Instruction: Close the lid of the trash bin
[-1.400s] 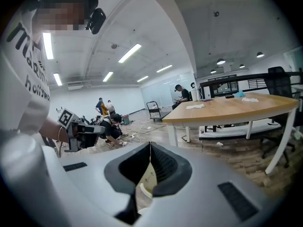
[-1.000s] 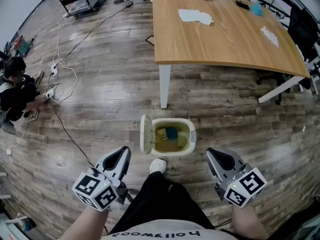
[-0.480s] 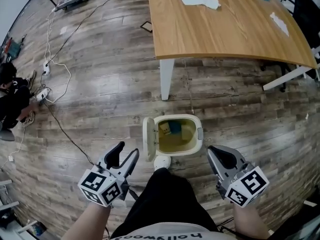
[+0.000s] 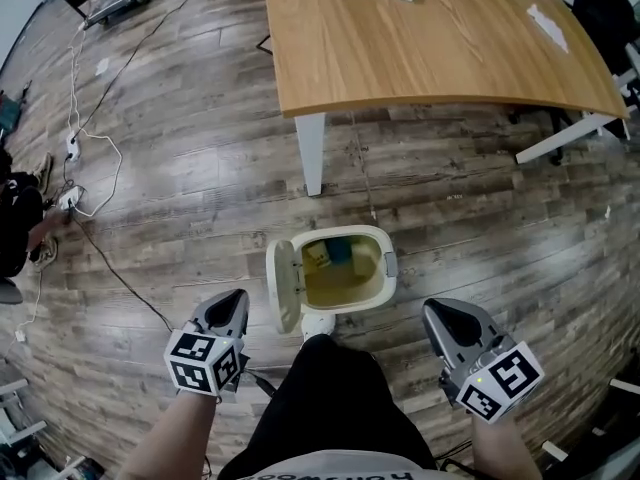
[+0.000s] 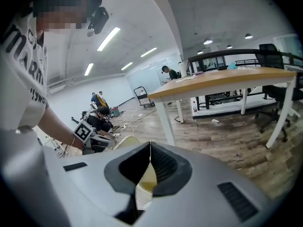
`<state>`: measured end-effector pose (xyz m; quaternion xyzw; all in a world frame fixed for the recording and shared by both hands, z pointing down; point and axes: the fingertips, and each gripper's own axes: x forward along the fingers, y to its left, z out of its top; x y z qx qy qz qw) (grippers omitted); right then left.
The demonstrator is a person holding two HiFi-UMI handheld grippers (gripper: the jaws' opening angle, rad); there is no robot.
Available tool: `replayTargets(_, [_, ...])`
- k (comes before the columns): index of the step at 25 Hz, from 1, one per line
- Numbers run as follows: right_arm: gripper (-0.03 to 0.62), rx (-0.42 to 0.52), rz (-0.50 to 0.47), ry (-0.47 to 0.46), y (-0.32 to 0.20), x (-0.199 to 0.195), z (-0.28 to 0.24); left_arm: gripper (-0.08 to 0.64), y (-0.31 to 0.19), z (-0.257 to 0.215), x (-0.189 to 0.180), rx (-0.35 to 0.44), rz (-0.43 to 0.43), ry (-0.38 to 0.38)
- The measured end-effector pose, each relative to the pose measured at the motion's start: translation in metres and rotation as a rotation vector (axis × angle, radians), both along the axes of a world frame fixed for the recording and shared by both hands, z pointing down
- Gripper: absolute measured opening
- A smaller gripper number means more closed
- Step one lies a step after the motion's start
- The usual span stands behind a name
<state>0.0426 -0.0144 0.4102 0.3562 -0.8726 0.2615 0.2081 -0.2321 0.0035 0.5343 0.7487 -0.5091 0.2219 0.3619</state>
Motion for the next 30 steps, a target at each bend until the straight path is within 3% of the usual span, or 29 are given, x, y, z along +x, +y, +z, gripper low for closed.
replayTargets(6, [0.011, -0.014, 0.031, 0.003, 0.007, 0.011, 0.007, 0.006, -0.015, 0.0, 0.045, 0.001, 0.101, 0.034])
replayTargets(12, [0.011, -0.022, 0.068, 0.014, 0.013, 0.027, 0.006, 0.006, -0.019, -0.002, 0.068, -0.007, 0.118, 0.077])
replayTargets(17, [0.011, -0.026, 0.102, 0.029, 0.019, 0.043, 0.006, 0.006, -0.017, -0.001, 0.098, -0.006, 0.268, 0.067])
replayTargets(30, [0.011, -0.051, 0.184, 0.05, 0.016, 0.052, 0.011, 0.006, -0.029, 0.014, 0.156, -0.075, 0.439, 0.145])
